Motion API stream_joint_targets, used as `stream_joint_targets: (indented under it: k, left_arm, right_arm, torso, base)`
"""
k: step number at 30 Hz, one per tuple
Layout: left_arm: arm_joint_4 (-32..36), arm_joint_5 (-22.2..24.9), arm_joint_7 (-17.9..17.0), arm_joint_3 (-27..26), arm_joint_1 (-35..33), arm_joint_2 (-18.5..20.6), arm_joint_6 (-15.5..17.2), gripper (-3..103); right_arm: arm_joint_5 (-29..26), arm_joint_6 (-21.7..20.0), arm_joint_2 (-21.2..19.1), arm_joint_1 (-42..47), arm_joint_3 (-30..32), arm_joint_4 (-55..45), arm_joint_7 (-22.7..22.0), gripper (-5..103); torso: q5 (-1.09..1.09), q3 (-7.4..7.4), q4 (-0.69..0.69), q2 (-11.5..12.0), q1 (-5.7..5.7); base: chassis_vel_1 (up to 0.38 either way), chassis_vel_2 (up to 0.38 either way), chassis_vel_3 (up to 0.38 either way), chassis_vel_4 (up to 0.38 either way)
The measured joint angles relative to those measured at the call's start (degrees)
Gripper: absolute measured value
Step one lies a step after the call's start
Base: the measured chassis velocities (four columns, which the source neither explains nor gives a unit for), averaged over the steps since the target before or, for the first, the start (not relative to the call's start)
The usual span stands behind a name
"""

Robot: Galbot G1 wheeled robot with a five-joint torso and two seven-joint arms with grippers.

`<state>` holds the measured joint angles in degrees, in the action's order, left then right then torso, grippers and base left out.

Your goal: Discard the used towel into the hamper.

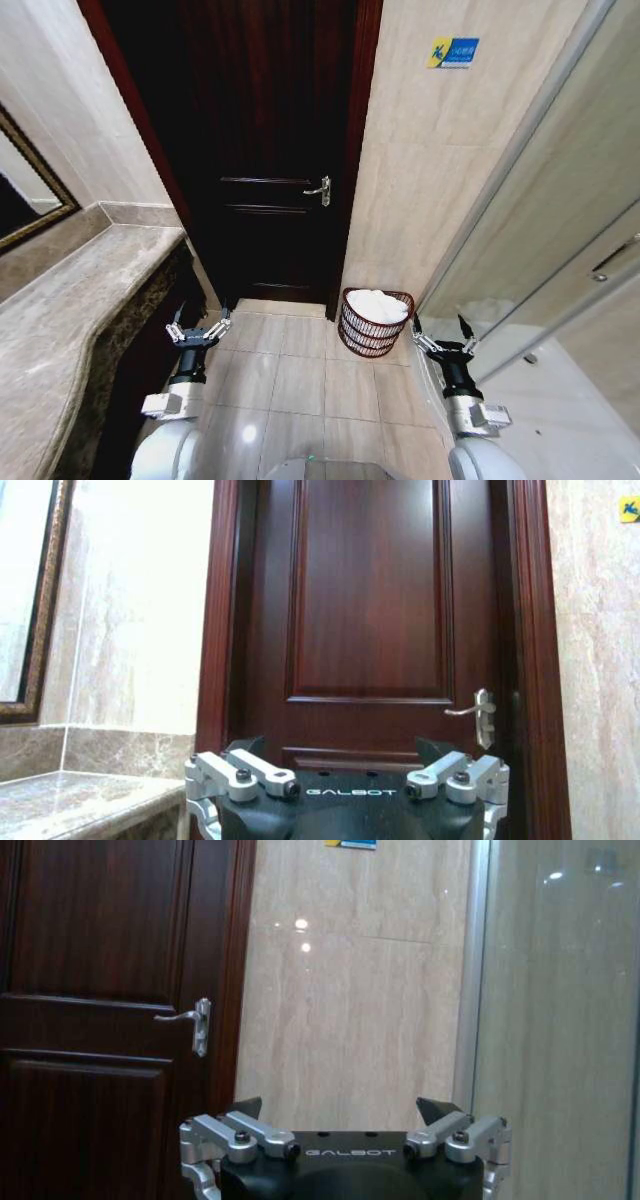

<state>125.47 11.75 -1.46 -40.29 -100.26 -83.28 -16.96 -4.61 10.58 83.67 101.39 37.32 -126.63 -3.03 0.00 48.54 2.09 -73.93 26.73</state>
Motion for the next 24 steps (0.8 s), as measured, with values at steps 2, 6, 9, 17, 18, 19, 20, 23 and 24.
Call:
stream_joint_targets:
  k: [2, 6, 9, 17, 18, 19, 20, 23, 24]
  left_arm:
    - [0.0, -0.2, 0.0, -0.1, -0.1, 0.0, 0.5, 100]
    - [0.0, -0.3, 0.0, -0.1, -0.1, 0.1, 0.8, 100]
    - [0.0, -0.4, 0.0, -0.1, -0.1, 0.1, 1.1, 100]
    - [-0.1, -0.4, 0.0, -0.1, 0.3, 0.0, 1.0, 100]
    - [-0.2, -0.4, 0.0, 0.0, 0.4, -0.1, 0.9, 100]
    - [-0.4, -0.3, -0.1, 0.0, 0.5, -0.1, 0.7, 100]
    - [-0.4, -0.3, -0.1, 0.0, 0.5, -0.1, 0.7, 100]
    - [-0.7, 0.0, -0.1, 0.1, 0.8, -0.2, 0.0, 100]
    - [-0.8, 0.4, -0.2, 0.1, 0.8, -0.2, 0.0, 100]
  right_arm:
    - [0.0, 0.0, 0.0, 0.0, 0.0, 0.1, 0.0, 100]
    - [0.0, 0.0, 0.0, -0.1, 0.0, 0.1, 0.0, 100]
    - [0.0, 0.0, 0.0, -0.1, 0.0, 0.2, 0.0, 100]
    - [-0.1, 0.0, -0.1, -0.3, 0.1, 0.4, 0.0, 100]
    - [-0.1, 0.0, -0.1, -0.4, 0.1, 0.4, 0.0, 100]
    - [-0.1, 0.0, -0.1, -0.4, 0.1, 0.5, 0.0, 100]
    - [-0.1, 0.0, -0.1, -0.4, 0.1, 0.5, 0.0, 100]
    - [-0.1, 0.0, -0.2, -0.6, 0.1, 0.7, 0.0, 100]
    - [-0.1, 0.0, -0.2, -0.7, 0.1, 0.7, 0.0, 100]
  torso:
    - [0.00, 0.00, 0.00, 0.0, 0.00]
    - [0.00, 0.00, 0.00, 0.0, 0.00]
    - [0.00, 0.00, 0.00, 0.0, 0.00]
    - [0.00, 0.00, -0.01, 0.0, 0.00]
    - [0.00, 0.00, -0.01, 0.0, 0.00]
    - [0.00, 0.00, -0.02, 0.0, 0.00]
    - [0.00, 0.00, -0.02, 0.0, 0.00]
    - [0.00, 0.00, 0.00, 0.0, 0.00]
    - [0.00, 0.00, 0.00, 0.0, 0.00]
  base:
    - [0.067, -0.060, -0.056, 0.075]
    - [0.053, -0.055, -0.057, 0.061]
    - [0.047, -0.077, -0.064, 0.044]
    - [0.029, -0.084, -0.084, 0.031]
    - [0.011, -0.083, -0.094, 0.030]
    - [0.025, -0.083, -0.074, 0.034]
    - [0.025, -0.083, -0.074, 0.034]
    - [0.039, -0.066, -0.053, 0.057]
    - [0.075, -0.038, -0.048, 0.072]
